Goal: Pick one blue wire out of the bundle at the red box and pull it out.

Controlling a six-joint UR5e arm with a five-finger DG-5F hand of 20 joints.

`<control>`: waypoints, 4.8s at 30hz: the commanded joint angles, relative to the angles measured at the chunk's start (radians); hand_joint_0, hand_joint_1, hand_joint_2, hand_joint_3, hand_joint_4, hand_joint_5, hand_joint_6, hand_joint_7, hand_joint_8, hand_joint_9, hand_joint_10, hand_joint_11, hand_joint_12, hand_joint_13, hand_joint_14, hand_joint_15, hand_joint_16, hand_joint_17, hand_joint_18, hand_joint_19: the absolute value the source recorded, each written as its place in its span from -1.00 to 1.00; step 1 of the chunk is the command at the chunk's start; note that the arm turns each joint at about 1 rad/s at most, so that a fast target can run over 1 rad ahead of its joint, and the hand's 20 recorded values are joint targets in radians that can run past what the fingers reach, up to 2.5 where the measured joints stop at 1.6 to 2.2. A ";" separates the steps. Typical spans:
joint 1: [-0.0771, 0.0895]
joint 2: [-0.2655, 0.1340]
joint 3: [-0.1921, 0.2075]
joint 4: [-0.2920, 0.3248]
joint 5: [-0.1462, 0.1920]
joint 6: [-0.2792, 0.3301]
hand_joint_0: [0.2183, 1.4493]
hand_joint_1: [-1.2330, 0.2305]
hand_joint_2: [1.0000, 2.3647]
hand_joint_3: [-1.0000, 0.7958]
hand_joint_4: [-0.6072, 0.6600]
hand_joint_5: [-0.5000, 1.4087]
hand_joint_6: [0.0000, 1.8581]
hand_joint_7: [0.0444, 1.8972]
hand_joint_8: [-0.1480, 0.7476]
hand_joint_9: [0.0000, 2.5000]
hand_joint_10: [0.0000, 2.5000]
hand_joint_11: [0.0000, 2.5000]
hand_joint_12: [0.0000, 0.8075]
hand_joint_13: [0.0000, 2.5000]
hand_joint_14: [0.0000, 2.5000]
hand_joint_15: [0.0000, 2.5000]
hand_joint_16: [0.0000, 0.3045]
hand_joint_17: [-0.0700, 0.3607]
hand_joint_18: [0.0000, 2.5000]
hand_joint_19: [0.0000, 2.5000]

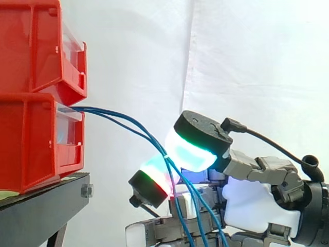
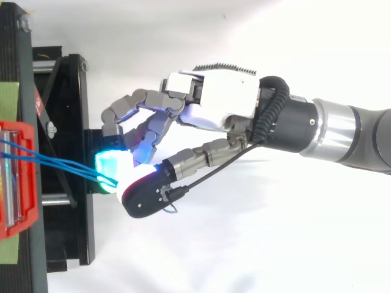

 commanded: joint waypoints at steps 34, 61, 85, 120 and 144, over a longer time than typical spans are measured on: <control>0.000 0.000 0.000 0.000 0.002 0.011 -0.34 -0.54 -0.99 -0.31 0.23 -0.59 -0.04 0.29 -0.07 -0.05 -0.98 -0.35 -0.10 -0.39 -0.99 -0.67 -0.69 -0.19 -0.45 -0.55; 0.001 0.003 0.006 -0.003 0.016 0.020 -0.39 -0.46 -0.94 0.09 -0.09 -0.58 -0.04 0.24 0.03 -0.05 -0.99 -0.46 0.09 -0.33 -0.99 -0.70 -0.59 -0.02 -0.34 -0.60; -0.002 0.005 0.048 -0.031 0.017 0.021 -0.46 -0.40 -0.70 0.08 0.06 -0.61 -0.11 0.08 0.00 -0.11 -0.99 -0.55 0.09 -0.35 -0.99 -0.72 -0.58 0.00 -0.34 -0.61; -0.002 0.005 0.046 -0.032 0.028 0.023 -0.47 -0.39 -0.75 0.07 0.30 -0.63 -0.08 0.00 0.10 -0.12 -0.99 -0.48 0.13 -0.36 -0.99 -0.70 -0.56 0.03 -0.35 -0.61; -0.002 0.005 0.046 -0.032 0.028 0.023 -0.56 -0.32 -0.99 -0.38 0.26 -0.63 -0.08 0.08 0.01 -0.15 -0.99 -0.45 0.01 -0.40 -0.99 -0.68 -0.63 -0.09 -0.44 -0.55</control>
